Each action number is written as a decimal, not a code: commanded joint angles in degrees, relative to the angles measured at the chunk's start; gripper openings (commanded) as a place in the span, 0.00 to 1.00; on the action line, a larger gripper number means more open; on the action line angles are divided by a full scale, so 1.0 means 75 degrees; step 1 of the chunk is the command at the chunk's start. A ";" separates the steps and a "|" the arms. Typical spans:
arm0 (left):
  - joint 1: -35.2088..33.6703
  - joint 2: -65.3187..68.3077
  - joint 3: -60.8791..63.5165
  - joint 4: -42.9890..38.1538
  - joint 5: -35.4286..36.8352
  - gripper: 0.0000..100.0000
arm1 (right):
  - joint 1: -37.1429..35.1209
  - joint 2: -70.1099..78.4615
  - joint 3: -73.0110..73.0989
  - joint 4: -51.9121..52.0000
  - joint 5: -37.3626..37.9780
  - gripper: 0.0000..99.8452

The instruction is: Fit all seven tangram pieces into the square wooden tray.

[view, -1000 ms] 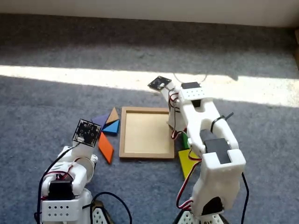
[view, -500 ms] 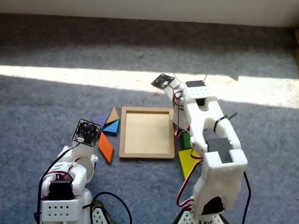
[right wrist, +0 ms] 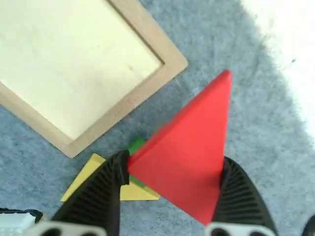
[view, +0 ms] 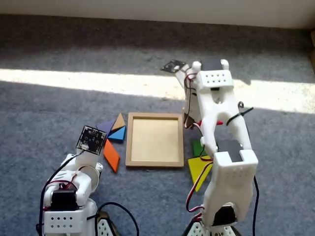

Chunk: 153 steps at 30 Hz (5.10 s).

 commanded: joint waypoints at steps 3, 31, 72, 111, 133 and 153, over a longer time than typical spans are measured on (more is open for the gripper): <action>-0.0111 -0.0252 -0.0053 -0.0105 -0.0059 0.00 | 0.0018 -0.0252 -0.1049 0.0393 -0.0844 0.12; -0.0111 -0.0252 -0.0053 -0.0105 -0.0059 0.00 | -0.3077 -0.3827 0.5175 -0.3722 -0.8311 0.12; -0.0111 -0.0252 -0.0053 -0.0094 -0.0059 0.00 | -0.2948 -0.3815 0.6429 -0.5456 -0.9705 0.35; -0.0111 -0.0252 -0.0053 -0.0094 -0.0059 0.00 | -0.1858 -0.3581 0.6910 -0.4401 -0.6869 0.02; -0.0111 -0.0252 -0.0053 -0.0094 -0.0059 0.00 | -0.1495 -0.7613 0.9371 -0.2936 -1.0315 0.33; -0.0111 -0.0252 0.0029 -0.0141 -0.0059 0.00 | -0.1073 -0.5210 0.9289 -0.4648 -1.1909 0.33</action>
